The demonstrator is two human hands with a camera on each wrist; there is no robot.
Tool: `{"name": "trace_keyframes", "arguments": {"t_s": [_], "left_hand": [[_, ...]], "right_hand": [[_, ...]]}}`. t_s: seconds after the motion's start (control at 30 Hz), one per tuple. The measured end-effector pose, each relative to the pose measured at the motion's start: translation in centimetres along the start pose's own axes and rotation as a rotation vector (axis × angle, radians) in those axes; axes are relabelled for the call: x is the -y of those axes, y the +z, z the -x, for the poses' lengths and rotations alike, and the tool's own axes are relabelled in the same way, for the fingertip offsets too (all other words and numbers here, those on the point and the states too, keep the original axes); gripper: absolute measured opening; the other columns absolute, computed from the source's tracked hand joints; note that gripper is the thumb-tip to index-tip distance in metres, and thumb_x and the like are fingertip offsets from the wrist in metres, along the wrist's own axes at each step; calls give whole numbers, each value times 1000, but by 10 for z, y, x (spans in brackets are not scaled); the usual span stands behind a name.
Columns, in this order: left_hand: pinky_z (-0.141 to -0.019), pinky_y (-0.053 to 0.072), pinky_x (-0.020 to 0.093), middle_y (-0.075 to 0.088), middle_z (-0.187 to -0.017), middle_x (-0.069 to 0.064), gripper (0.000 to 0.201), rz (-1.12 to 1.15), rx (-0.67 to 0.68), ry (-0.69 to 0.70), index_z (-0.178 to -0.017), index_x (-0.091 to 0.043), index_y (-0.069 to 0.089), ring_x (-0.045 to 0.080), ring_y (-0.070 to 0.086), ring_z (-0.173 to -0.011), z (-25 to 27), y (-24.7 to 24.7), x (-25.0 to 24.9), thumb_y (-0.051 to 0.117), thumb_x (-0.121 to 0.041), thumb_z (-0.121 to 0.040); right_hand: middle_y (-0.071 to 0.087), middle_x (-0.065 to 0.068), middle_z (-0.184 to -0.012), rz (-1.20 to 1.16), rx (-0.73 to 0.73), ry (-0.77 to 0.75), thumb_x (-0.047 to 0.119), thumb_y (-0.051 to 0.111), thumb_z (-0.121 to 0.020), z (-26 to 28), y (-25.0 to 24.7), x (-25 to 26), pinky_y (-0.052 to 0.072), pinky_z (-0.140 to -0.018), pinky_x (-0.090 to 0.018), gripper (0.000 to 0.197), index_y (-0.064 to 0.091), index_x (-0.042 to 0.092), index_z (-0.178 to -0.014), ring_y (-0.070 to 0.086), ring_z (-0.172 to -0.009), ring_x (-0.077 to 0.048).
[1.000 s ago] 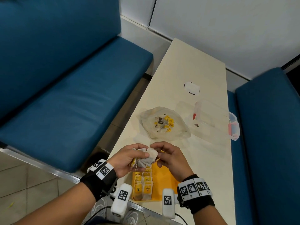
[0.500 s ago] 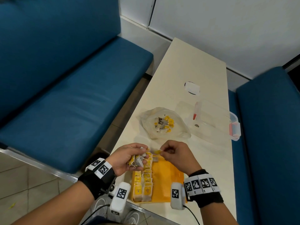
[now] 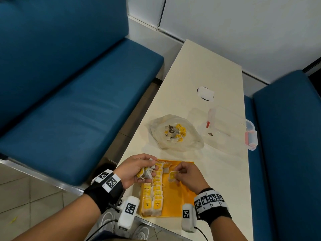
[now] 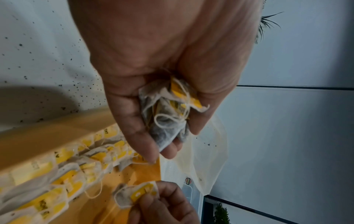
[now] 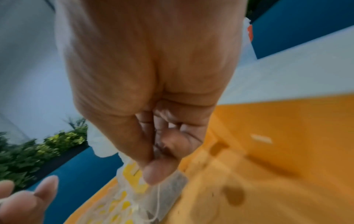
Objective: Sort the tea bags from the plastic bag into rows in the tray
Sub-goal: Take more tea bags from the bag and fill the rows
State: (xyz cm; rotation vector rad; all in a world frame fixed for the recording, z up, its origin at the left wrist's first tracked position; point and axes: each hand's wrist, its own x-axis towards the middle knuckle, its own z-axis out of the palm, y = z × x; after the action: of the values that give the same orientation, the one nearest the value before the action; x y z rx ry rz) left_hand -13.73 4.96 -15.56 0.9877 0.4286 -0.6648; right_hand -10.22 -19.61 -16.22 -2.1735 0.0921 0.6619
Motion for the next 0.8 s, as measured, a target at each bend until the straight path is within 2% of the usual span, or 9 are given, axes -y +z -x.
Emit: {"name": "trace_keyframes", "arguments": {"t_s": [0.1, 0.17, 0.23, 0.33, 0.43, 0.53, 0.67, 0.8], "left_hand": [[-64, 60, 35, 72, -99, 14, 28, -3, 0, -1, -122, -6, 65, 25, 68, -80, -2, 1, 2, 68, -13, -95], [-63, 59, 34, 72, -98, 14, 27, -18, -4, -4, -122, -6, 65, 25, 68, -81, -1, 1, 2, 68, -13, -96], [-62, 60, 34, 72, -98, 14, 27, -26, -7, -9, -122, -7, 65, 25, 69, -82, -1, 1, 2, 67, -14, -96], [-61, 60, 34, 73, -98, 14, 26, -27, -13, -14, -122, -7, 65, 24, 69, -81, -1, 1, 3, 66, -13, -97], [-62, 61, 34, 73, -98, 14, 25, -26, -21, -19, -121, -6, 65, 24, 69, -81, -1, 1, 5, 65, -12, -97], [-63, 60, 35, 73, -99, 14, 25, -31, -26, -22, -122, -7, 65, 24, 69, -82, -1, 1, 5, 65, -13, -97], [-66, 60, 36, 73, -100, 14, 25, -34, -26, -23, -122, -7, 65, 25, 69, -83, -2, 1, 4, 66, -13, -97], [-68, 60, 37, 73, -100, 14, 26, -31, -22, -28, -123, -7, 65, 26, 69, -84, -1, 2, 4, 65, -14, -97]], "right_hand": [[66, -10, -70, -65, 9, 27, -6, 66, -86, -6, 11, -4, 51, -54, -27, 15, 63, 8, -82, 64, -51, -17], [66, -11, -69, -95, -11, 50, -4, 66, -88, -10, 17, -4, 48, -47, -20, 11, 64, 7, -85, 66, -52, -14], [68, -10, -68, -115, -54, 84, -1, 66, -89, -13, 21, -6, 45, -44, -18, 6, 65, 5, -87, 67, -55, -13], [71, -13, -71, -192, -119, 122, -2, 65, -90, -19, 27, -10, 49, -49, -23, 8, 65, 5, -87, 70, -60, -19], [70, -11, -67, -276, -161, 154, -8, 63, -89, -21, 32, -11, 53, -54, -24, 16, 64, 7, -83, 68, -57, -16], [70, -6, -62, -287, -200, 165, -5, 67, -87, -21, 35, -11, 48, -50, -22, 14, 67, 8, -81, 65, -52, -12], [73, -6, -69, -243, -260, 187, 4, 73, -85, -24, 40, -11, 45, -51, -19, 6, 73, 10, -85, 63, -54, -10], [74, -12, -76, -254, -300, 206, 5, 75, -83, -25, 45, -8, 47, -54, -24, 6, 71, 7, -86, 66, -60, -16]]}}
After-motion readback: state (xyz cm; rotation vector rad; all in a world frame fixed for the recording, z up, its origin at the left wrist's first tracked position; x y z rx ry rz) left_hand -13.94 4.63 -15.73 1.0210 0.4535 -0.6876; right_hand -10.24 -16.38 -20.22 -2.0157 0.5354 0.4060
